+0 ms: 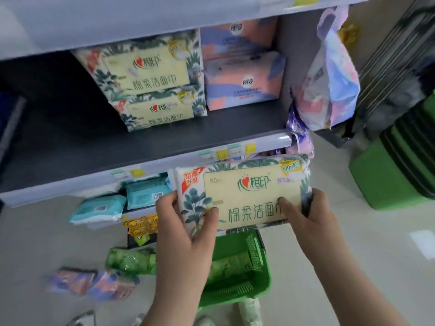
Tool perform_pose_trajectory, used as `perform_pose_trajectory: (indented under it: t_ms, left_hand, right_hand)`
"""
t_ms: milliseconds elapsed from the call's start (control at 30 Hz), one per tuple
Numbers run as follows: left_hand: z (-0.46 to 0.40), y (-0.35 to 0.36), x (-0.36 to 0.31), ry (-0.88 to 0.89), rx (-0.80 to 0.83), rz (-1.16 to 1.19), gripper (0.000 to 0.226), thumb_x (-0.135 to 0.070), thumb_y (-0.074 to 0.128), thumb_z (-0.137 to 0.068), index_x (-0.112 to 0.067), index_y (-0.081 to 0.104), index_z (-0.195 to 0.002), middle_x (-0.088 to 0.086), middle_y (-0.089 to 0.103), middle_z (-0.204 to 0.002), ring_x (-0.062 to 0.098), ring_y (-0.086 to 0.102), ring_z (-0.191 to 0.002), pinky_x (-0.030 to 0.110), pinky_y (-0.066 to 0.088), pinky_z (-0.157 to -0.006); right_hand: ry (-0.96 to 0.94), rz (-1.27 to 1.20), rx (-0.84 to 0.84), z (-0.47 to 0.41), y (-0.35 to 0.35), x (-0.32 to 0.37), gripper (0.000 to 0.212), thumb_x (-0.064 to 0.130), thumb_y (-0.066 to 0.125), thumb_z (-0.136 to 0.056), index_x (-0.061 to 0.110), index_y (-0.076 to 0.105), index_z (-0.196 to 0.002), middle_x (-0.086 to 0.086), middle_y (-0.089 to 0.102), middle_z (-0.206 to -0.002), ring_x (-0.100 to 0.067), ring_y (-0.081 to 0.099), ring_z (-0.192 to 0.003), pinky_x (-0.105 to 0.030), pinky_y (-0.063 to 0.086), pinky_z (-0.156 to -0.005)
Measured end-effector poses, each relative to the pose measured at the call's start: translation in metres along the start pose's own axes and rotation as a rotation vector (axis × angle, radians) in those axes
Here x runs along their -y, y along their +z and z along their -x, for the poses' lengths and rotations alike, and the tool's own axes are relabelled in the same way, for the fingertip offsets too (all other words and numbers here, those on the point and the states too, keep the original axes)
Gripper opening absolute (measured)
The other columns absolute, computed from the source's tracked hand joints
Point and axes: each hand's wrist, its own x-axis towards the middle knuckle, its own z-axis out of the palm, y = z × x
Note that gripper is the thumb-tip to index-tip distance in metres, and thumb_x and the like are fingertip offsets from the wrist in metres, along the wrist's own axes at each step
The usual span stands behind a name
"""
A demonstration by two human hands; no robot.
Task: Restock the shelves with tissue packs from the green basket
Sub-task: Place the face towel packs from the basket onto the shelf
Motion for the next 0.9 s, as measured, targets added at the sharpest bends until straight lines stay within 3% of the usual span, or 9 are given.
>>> perform_pose_trajectory:
  t_ms: [167,300,433,533,733,800,900]
  left_hand:
    - [-0.028,-0.020,-0.017,0.037,-0.051,0.001,0.047,-0.018,0.072,-0.075,-0.032,0.036,-0.103,-0.023,0.056,-0.092,-0.022,0.055,-0.079,-0.005,0.039,-0.060]
    - [-0.059,-0.033,-0.016,0.078,-0.080,-0.061,0.055,-0.020,0.073,-0.073,-0.029,0.033,-0.109,-0.025,0.052,-0.094,-0.027,0.052,-0.075,-0.005,0.039,-0.059]
    - [-0.095,-0.041,-0.008,0.119,-0.136,-0.081,0.055,-0.015,0.074,-0.074,-0.026,0.034,-0.110,-0.027,0.051,-0.096,-0.026,0.052,-0.075,0.001,0.040,-0.062]
    - [-0.124,-0.045,0.005,0.145,-0.177,-0.097,0.054,-0.010,0.071,-0.078,-0.020,0.036,-0.118,-0.027,0.049,-0.101,-0.025,0.050,-0.080,-0.005,0.037,-0.065]
    - [-0.169,-0.045,0.032,0.100,-0.227,-0.068,0.060,-0.005,0.066,-0.083,-0.012,0.032,-0.131,-0.007,0.056,-0.118,-0.015,0.055,-0.093,-0.003,0.039,-0.078]
    - [-0.176,-0.045,0.041,0.074,-0.228,-0.084,0.061,-0.004,0.066,-0.083,-0.012,0.031,-0.132,-0.006,0.056,-0.121,-0.006,0.056,-0.101,0.003,0.041,-0.087]
    - [-0.178,-0.044,0.052,0.060,-0.244,-0.113,0.060,-0.007,0.066,-0.084,-0.016,0.031,-0.132,0.002,0.054,-0.130,0.015,0.054,-0.118,0.036,0.042,-0.104]
  right_hand:
    - [-0.121,-0.084,0.021,-0.014,0.016,0.036,0.032,0.017,0.067,-0.082,0.022,0.042,-0.100,0.010,0.058,-0.088,0.011,0.055,-0.067,-0.005,0.039,-0.052]
    - [-0.173,-0.116,0.059,-0.033,0.036,0.053,0.042,0.013,0.073,-0.077,0.016,0.042,-0.106,0.002,0.060,-0.097,0.002,0.057,-0.078,-0.011,0.047,-0.062]
    - [-0.220,-0.123,0.095,-0.055,0.059,0.070,0.046,0.012,0.072,-0.078,0.016,0.038,-0.108,0.013,0.052,-0.090,0.014,0.049,-0.068,0.001,0.038,-0.055]
    - [-0.261,-0.121,0.119,-0.075,0.080,0.077,0.051,0.013,0.071,-0.079,0.012,0.038,-0.119,0.004,0.051,-0.102,0.010,0.047,-0.074,0.003,0.038,-0.058]
    - [-0.352,-0.001,0.179,-0.116,0.113,0.085,0.047,0.006,0.061,-0.085,0.004,0.035,-0.125,-0.003,0.040,-0.111,-0.010,0.047,-0.088,-0.011,0.038,-0.067]
    - [-0.353,0.025,0.209,-0.127,0.118,0.081,0.047,0.003,0.057,-0.087,0.003,0.033,-0.128,-0.003,0.039,-0.114,-0.003,0.045,-0.081,-0.011,0.032,-0.068]
    - [-0.368,0.112,0.235,-0.134,0.121,0.072,0.045,0.006,0.054,-0.090,0.004,0.032,-0.130,-0.008,0.043,-0.128,-0.009,0.044,-0.084,-0.016,0.034,-0.067]
